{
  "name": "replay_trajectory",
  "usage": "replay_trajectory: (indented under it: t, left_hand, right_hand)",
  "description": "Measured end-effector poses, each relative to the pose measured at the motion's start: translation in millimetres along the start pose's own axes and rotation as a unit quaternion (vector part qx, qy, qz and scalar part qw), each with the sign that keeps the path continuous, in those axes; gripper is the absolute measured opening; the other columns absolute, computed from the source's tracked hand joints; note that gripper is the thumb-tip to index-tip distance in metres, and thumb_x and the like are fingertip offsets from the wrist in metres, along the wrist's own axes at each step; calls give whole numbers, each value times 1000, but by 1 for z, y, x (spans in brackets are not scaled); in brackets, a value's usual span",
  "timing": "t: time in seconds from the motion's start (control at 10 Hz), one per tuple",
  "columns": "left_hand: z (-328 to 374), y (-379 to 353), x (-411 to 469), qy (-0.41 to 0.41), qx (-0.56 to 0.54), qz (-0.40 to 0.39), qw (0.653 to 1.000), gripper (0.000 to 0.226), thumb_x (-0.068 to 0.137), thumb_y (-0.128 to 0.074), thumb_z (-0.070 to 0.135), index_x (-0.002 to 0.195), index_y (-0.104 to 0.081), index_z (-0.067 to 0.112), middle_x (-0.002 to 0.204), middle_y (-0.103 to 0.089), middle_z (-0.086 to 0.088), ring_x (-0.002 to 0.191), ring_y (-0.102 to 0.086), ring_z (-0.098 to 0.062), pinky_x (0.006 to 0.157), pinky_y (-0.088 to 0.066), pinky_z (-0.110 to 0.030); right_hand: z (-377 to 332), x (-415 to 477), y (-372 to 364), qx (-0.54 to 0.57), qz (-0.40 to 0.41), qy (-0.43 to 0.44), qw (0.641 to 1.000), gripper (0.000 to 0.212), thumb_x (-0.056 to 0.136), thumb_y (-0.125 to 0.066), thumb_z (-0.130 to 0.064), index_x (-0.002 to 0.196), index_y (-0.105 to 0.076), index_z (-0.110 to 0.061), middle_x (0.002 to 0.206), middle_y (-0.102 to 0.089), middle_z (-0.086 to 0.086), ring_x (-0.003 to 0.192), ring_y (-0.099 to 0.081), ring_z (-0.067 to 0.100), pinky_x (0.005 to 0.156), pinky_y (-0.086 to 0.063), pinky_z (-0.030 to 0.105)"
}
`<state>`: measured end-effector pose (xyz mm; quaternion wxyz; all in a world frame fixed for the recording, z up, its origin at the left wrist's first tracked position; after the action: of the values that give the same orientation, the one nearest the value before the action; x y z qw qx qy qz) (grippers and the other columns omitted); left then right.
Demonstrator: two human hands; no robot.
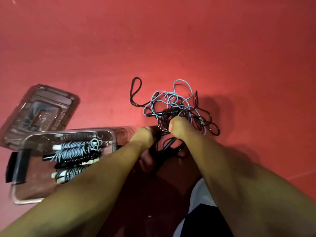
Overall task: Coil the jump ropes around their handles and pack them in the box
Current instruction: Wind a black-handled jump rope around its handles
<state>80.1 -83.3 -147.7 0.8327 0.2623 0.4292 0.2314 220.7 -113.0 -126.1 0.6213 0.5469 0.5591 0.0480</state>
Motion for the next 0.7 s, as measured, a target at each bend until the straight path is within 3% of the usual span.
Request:
replay_trajectory:
  t: [0.1,0.2,0.3,0.4,0.5,0.6,0.7]
  left_hand:
    - [6,46,-19,11,-46,70,996,27,89,-63,28,107,-71,9,109,-70,-19,106,-64,-38,85,-47,-38]
    - [30,111,-52,-16,-119,166,979,16,84,-59,12,98,-65,17,93,-72,-17,92,-66,-36,78,-51,-38]
    - [50,167,-91,-47,-235,184,953,26,77,-52,2,91,-45,22,77,-73,-11,77,-70,-29,74,-57,-41]
    - [80,221,-141,-82,-296,209,928,22,82,-43,-4,93,-42,15,64,-69,-7,58,-63,-19,58,-51,-31]
    - [116,271,-196,-152,-293,226,917,23,83,-38,-6,94,-53,8,63,-70,-4,54,-56,-15,56,-42,-27]
    - [140,306,-253,-223,-327,224,891,23,86,-41,-9,96,-56,5,73,-73,-6,57,-50,-16,54,-37,-25]
    - [145,325,-296,-274,-392,212,852,20,88,-45,-11,95,-56,5,77,-72,-13,54,-44,-17,52,-36,-22]
  right_hand:
    - [-10,-12,20,11,-13,16,1000,22,88,-50,-2,99,-69,3,92,-67,19,95,-66,35,76,-50,31]
    - [-28,-47,58,62,-9,0,998,27,90,-57,-13,114,-66,-2,109,-66,16,96,-64,31,71,-45,27]
    - [-39,-66,91,96,22,13,995,30,88,-60,-16,115,-65,-3,118,-65,19,109,-62,33,79,-46,29]
    - [-62,-104,132,96,20,56,994,30,84,-65,-22,109,-66,-5,118,-65,16,103,-64,30,76,-50,28]
    - [-96,-147,188,78,34,129,988,44,84,-68,-28,122,-59,-10,129,-59,10,109,-58,25,83,-46,28]
    - [-146,-214,234,181,26,261,948,58,85,-70,-23,139,-50,-22,141,-53,2,125,-50,17,93,-38,25]
    - [-181,-261,228,251,-53,322,911,30,86,-70,-19,115,-67,-22,107,-69,-1,99,-62,14,87,-44,30]
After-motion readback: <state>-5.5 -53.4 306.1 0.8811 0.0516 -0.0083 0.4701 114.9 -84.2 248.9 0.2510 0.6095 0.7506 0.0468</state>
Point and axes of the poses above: each hand's wrist, its own x-axis towards the middle knuckle, its own y-axis out of the back of the hand, z = x × y, the point moved 9 cm from there along x, towards the middle knuckle
